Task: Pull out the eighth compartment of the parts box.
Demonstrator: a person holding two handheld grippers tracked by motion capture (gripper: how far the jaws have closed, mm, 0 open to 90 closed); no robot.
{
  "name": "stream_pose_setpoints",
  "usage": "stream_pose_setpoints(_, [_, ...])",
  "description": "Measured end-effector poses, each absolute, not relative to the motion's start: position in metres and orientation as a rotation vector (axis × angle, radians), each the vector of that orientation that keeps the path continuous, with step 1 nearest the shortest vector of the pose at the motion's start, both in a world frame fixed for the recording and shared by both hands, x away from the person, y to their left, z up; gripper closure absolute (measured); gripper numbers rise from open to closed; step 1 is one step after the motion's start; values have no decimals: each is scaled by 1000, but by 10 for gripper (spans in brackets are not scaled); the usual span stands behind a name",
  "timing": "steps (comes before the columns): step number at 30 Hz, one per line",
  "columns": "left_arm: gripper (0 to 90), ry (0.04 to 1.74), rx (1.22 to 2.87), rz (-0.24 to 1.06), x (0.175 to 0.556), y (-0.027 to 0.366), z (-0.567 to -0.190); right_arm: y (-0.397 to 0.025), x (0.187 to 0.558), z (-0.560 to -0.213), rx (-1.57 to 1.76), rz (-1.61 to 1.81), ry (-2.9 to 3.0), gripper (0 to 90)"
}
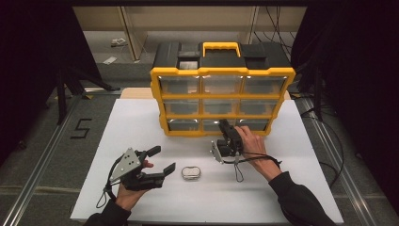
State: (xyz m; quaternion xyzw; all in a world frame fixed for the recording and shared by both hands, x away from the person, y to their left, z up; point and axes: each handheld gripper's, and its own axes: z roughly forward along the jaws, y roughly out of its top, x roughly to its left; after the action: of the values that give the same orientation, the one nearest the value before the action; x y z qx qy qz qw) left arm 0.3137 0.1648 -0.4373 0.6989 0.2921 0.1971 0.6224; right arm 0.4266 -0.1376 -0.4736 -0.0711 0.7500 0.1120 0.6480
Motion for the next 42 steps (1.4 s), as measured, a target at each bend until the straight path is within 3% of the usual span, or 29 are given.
stream_pose_setpoints(42, [200,681,1610,460,315,165,-438,-144,388,-477,-231,259,1714,773])
